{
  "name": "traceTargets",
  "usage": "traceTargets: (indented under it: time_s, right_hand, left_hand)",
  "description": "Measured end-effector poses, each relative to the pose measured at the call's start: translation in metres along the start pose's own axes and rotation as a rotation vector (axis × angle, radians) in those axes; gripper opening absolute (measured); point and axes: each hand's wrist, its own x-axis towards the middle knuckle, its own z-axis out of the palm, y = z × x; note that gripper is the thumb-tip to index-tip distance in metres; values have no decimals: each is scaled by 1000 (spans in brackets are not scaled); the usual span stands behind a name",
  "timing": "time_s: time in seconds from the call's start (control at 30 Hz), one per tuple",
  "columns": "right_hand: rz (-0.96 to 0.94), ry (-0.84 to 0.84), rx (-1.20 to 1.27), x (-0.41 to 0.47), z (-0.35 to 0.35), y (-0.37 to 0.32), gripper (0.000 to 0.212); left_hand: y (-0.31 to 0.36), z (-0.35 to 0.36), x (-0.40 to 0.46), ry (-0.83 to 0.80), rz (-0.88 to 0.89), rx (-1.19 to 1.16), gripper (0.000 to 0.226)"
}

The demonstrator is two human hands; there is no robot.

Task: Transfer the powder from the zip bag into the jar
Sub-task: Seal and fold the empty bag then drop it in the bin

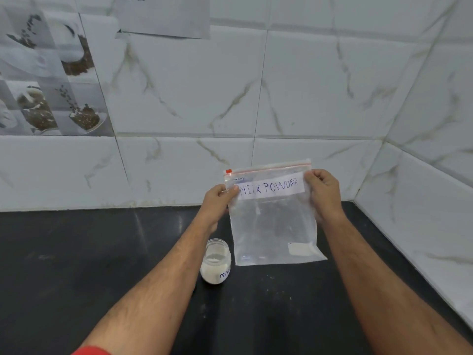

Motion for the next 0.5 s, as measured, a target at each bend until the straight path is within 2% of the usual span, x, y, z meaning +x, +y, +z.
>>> traceTargets:
  time_s: [0.1, 0.33, 0.43, 0.5]
  right_hand:
    - [11, 33, 27, 5, -9, 2, 9]
    - [-77, 86, -177, 19, -30, 12, 15]
    - [-65, 95, -140, 20, -29, 10, 14]
    - [10, 27, -43, 19, -30, 9, 13]
  left_hand:
    - [2, 13, 2, 40, 29, -24, 14]
    - [5, 20, 3, 71, 88, -17, 19]
    - [8, 25, 2, 111, 113, 5, 27]
    - [12, 28, 1, 134, 114, -41, 27]
